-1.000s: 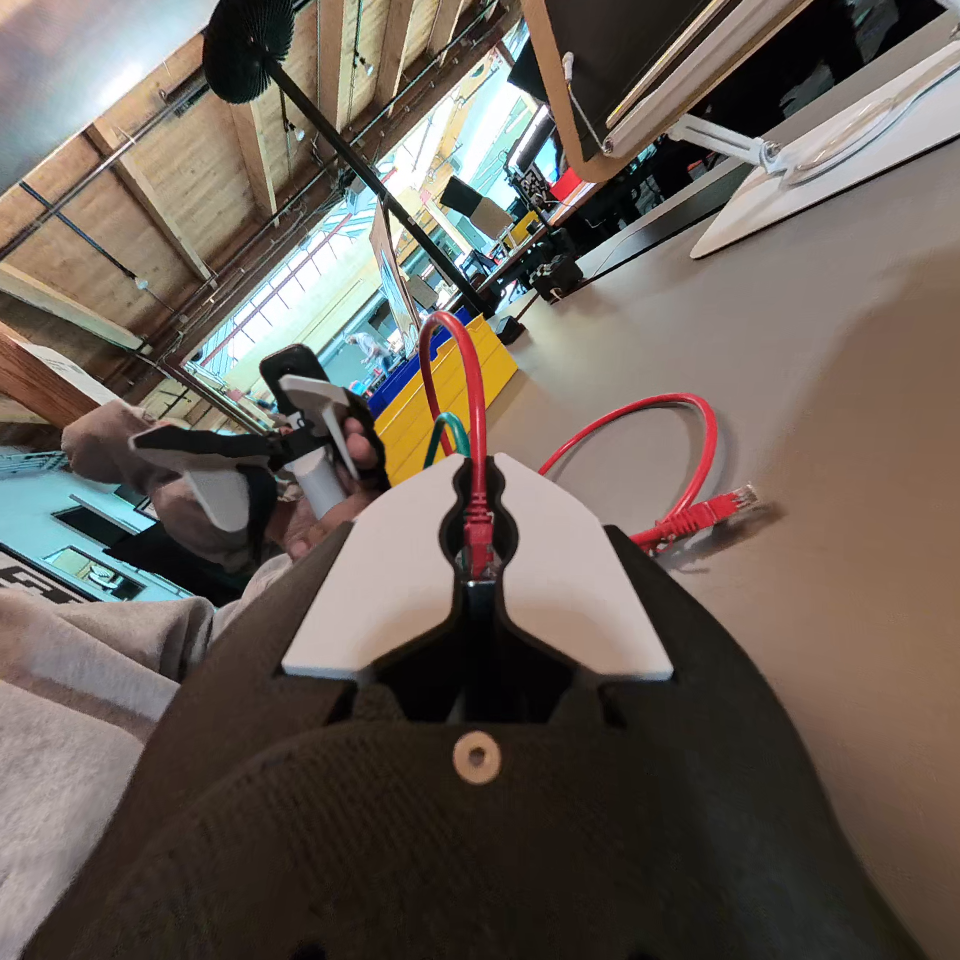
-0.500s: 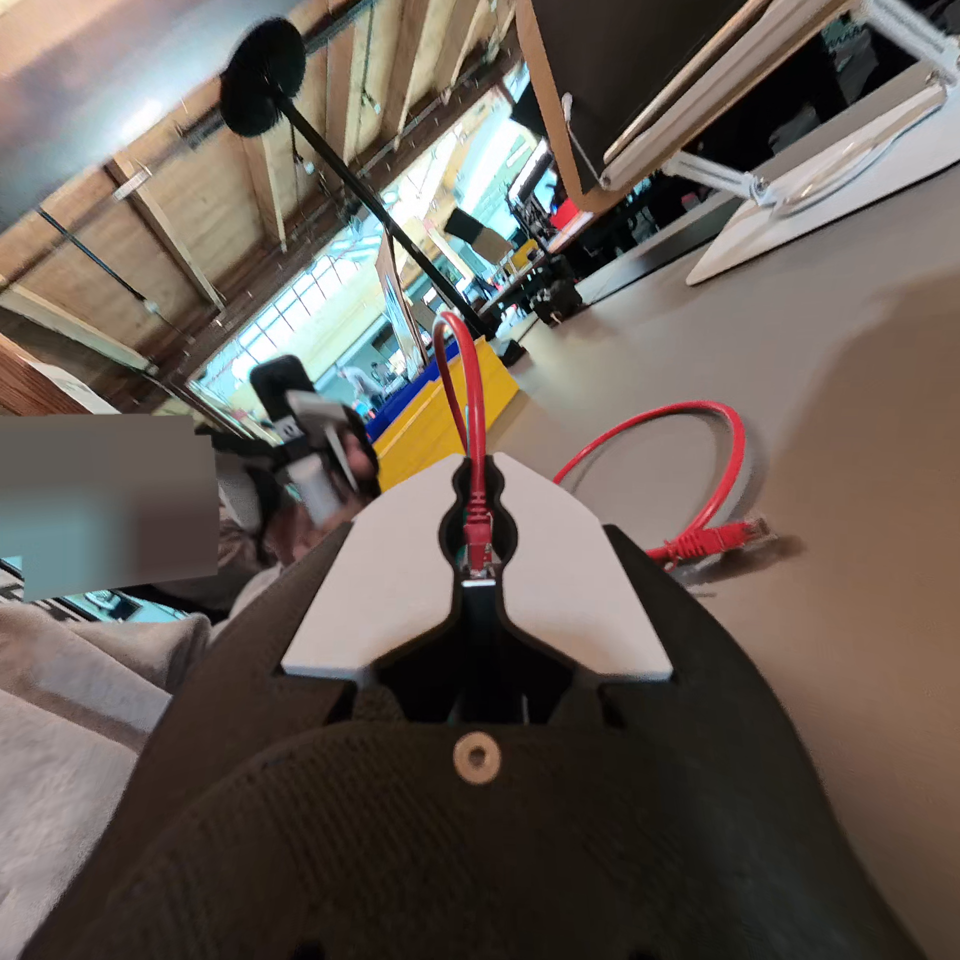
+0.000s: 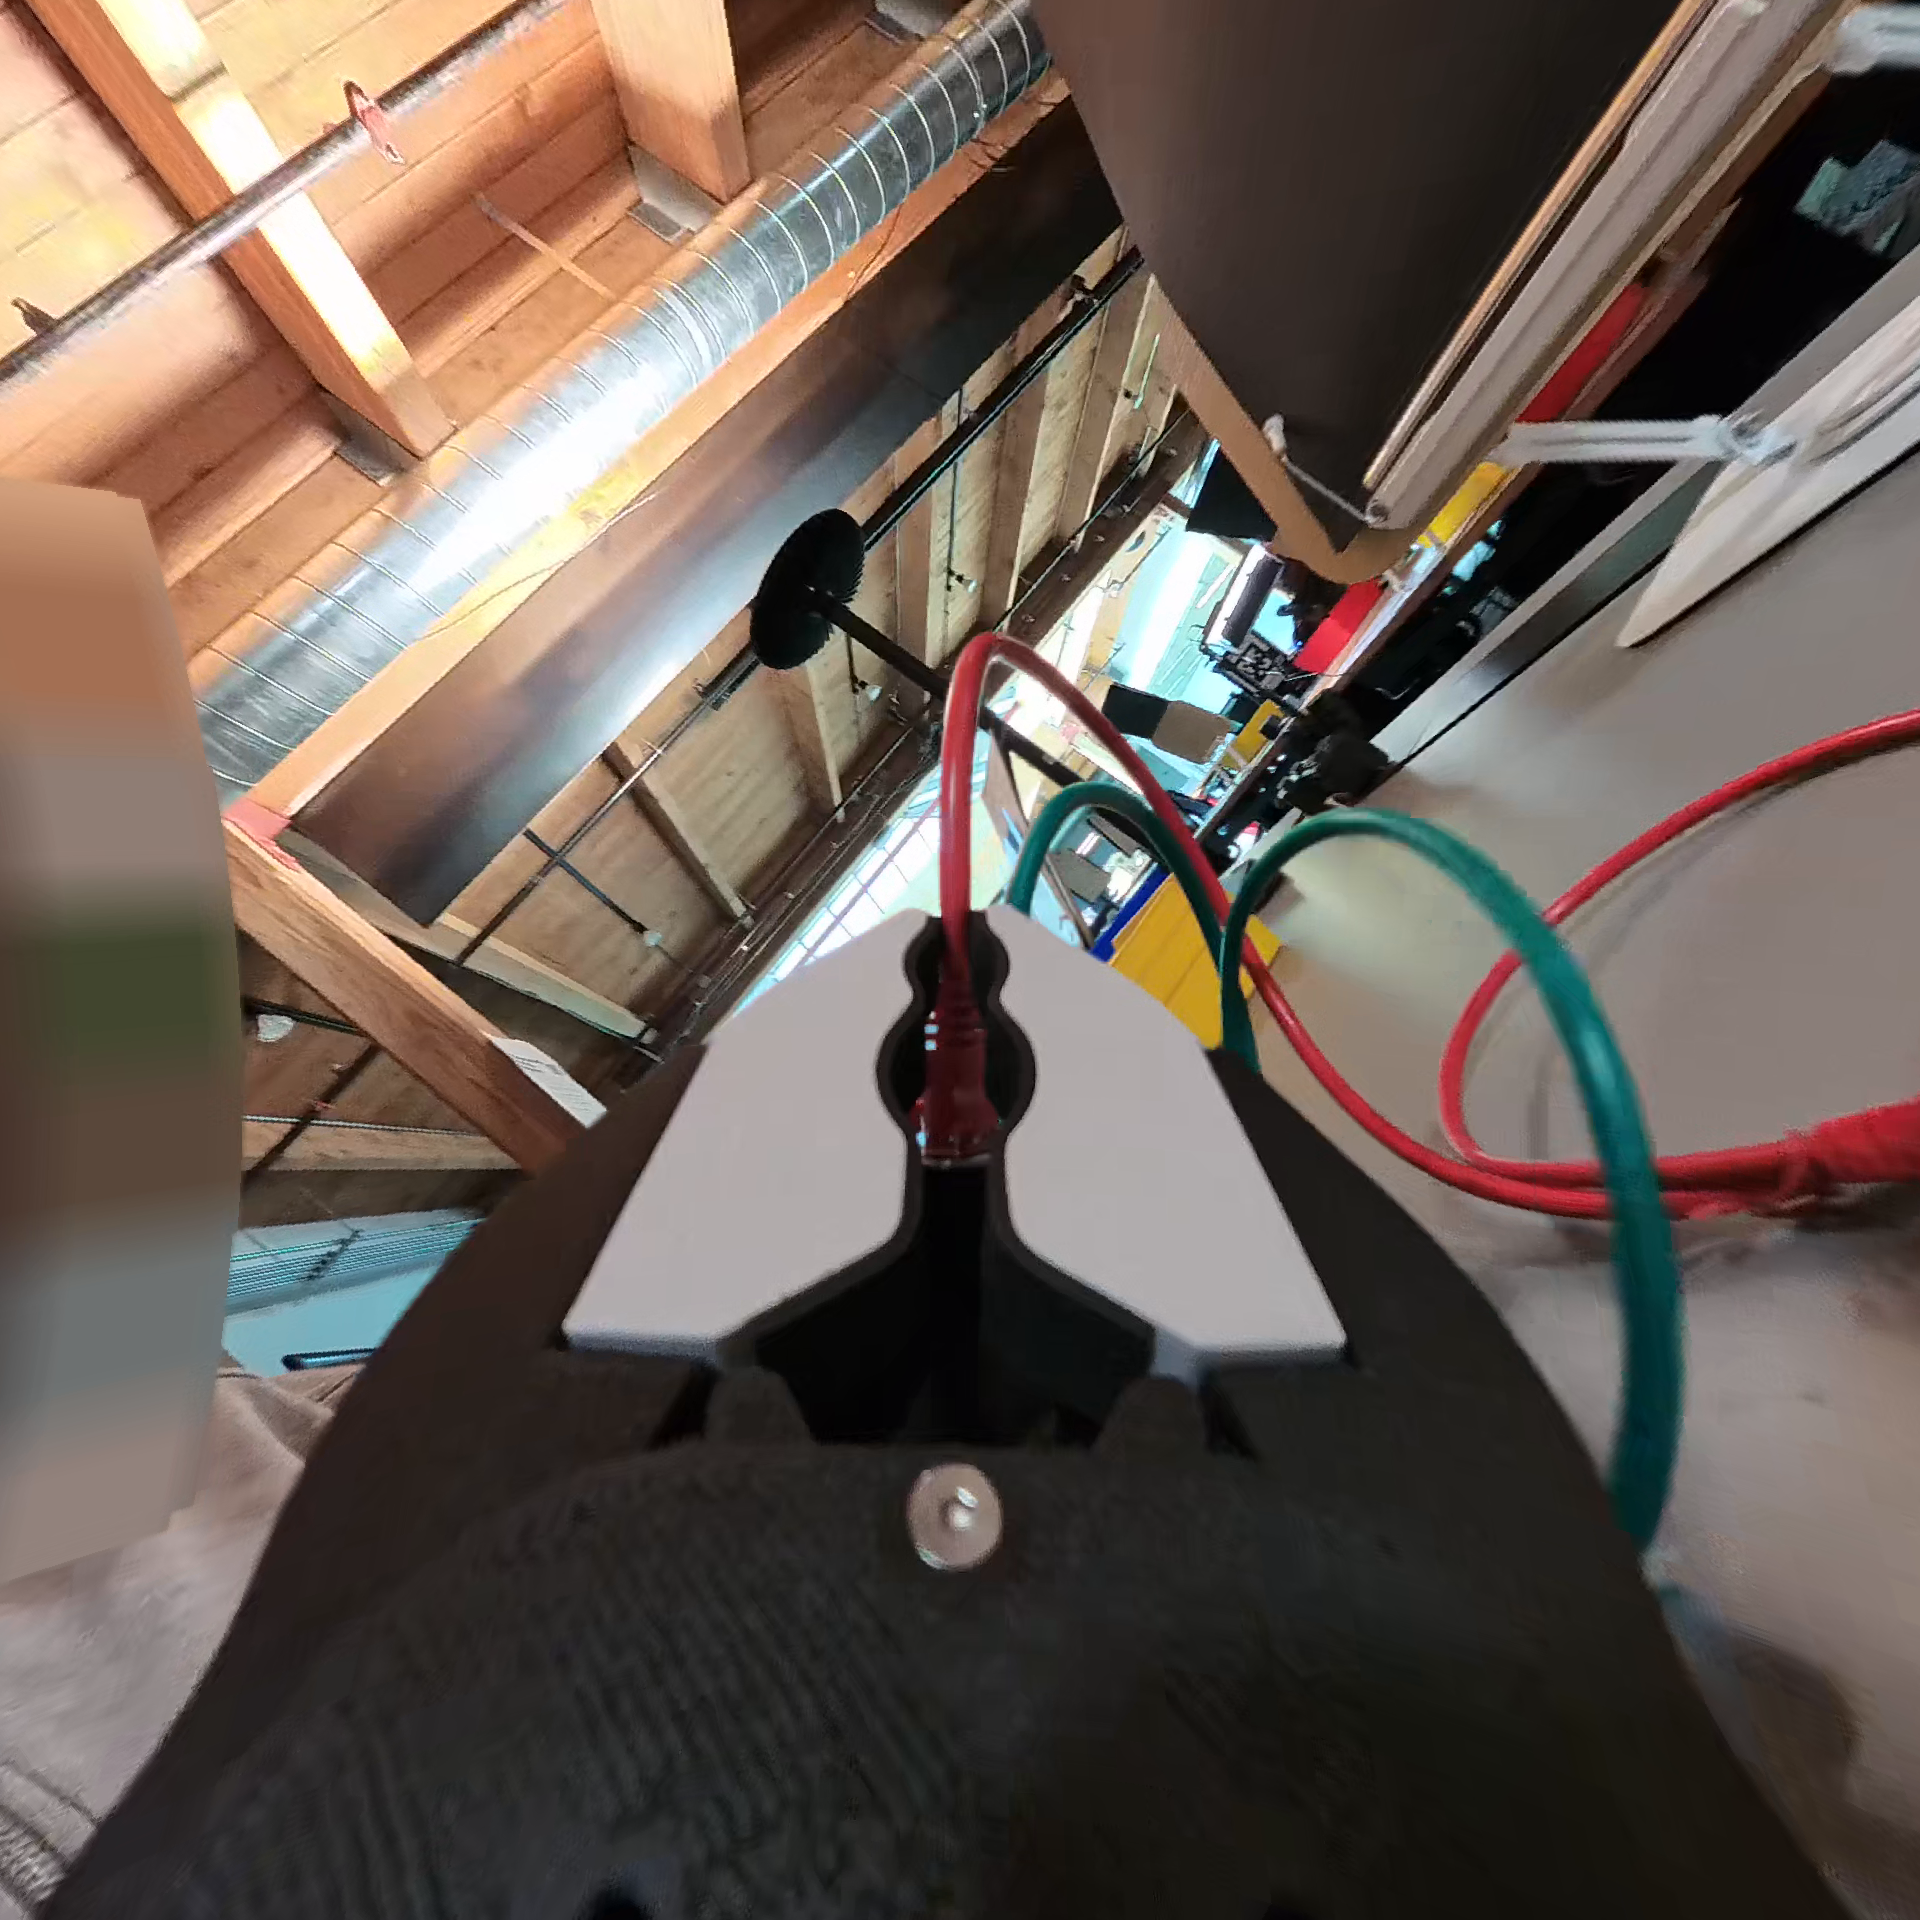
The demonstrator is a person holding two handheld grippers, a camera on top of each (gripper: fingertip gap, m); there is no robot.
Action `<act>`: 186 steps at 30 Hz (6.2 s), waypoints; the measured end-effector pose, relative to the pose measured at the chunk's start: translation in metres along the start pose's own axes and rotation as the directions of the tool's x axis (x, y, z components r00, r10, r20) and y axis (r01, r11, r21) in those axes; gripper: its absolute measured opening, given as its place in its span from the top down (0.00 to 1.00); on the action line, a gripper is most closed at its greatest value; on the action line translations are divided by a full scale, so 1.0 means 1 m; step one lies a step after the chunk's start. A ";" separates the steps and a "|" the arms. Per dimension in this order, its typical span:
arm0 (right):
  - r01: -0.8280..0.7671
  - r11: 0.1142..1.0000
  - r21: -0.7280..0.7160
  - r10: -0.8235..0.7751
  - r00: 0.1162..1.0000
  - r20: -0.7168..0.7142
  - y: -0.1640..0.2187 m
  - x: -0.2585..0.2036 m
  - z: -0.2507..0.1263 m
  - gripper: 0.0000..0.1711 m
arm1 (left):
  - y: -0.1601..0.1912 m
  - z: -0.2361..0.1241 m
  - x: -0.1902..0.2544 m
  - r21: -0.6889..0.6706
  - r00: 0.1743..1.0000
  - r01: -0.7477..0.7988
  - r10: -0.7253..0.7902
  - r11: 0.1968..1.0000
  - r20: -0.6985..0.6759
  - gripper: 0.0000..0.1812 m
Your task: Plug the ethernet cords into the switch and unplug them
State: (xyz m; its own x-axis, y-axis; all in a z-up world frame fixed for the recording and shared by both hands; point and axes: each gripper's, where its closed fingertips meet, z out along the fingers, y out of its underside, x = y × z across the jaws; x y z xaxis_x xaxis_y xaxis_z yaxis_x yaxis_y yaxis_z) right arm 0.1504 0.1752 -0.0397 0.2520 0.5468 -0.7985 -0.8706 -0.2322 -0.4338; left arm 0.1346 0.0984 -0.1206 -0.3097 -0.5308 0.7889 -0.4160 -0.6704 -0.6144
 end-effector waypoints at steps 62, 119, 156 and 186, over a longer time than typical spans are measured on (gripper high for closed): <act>0.301 0.798 -0.522 -0.377 0.925 -0.044 0.046 0.037 -0.006 0.85 | -0.032 -0.053 -0.014 0.075 0.998 -0.059 0.059 0.995 0.001 0.87; 0.279 0.796 -0.537 -0.324 0.946 0.013 0.063 0.025 -0.004 0.91 | -0.026 -0.039 -0.002 0.082 0.991 -0.120 0.124 0.989 -0.048 0.78; 0.506 0.677 -0.535 -0.541 0.835 0.106 0.060 0.015 -0.002 0.91 | -0.025 -0.047 -0.002 0.007 0.928 -0.361 0.359 0.933 0.100 0.86; 0.565 0.569 -0.598 -0.561 0.798 0.220 0.069 0.013 -0.010 0.89 | -0.017 -0.042 0.002 -0.031 0.931 -0.359 0.361 0.933 0.052 0.86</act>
State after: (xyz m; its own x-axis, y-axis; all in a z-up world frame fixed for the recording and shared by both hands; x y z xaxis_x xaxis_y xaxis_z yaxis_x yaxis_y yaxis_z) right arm 0.0975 0.1584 -0.0837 0.5966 0.7437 -0.3017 -0.1003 -0.3039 -0.9474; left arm 0.1052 0.1308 -0.1084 -0.3943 -0.7628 0.5125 -0.3032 -0.4184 -0.8562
